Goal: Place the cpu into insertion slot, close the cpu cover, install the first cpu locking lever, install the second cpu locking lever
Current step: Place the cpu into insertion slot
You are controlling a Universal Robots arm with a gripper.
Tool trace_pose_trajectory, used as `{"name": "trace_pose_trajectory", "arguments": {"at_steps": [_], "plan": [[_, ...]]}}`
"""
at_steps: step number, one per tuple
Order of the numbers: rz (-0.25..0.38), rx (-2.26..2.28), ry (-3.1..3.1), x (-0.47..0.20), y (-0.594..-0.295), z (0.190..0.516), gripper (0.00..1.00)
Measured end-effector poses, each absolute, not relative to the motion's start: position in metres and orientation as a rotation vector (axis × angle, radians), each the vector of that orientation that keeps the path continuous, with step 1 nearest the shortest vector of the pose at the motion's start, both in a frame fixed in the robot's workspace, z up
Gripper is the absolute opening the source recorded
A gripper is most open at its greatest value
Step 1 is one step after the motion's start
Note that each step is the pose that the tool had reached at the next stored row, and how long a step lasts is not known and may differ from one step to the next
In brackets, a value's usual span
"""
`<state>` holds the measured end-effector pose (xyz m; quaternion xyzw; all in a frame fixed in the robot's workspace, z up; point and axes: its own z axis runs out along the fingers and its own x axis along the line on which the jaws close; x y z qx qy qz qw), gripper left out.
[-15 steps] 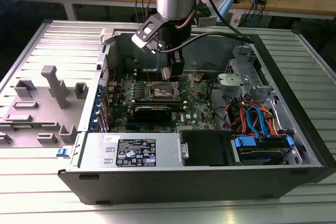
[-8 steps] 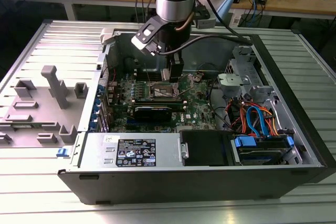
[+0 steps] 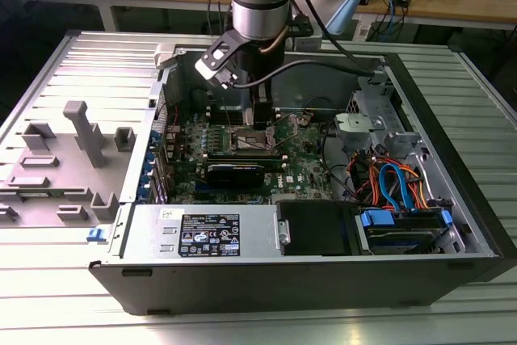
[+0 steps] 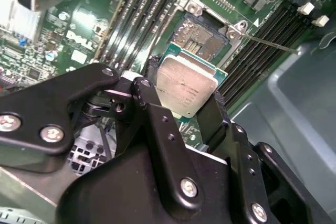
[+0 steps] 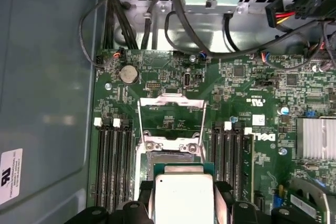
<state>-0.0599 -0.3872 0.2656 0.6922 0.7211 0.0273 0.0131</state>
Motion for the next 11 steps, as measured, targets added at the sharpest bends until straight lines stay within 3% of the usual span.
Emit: {"name": "trace_pose_trajectory", "arguments": {"at_steps": [11], "plan": [[0.076,2.187,2.191,-0.062,-0.379,0.254,0.54]]}}
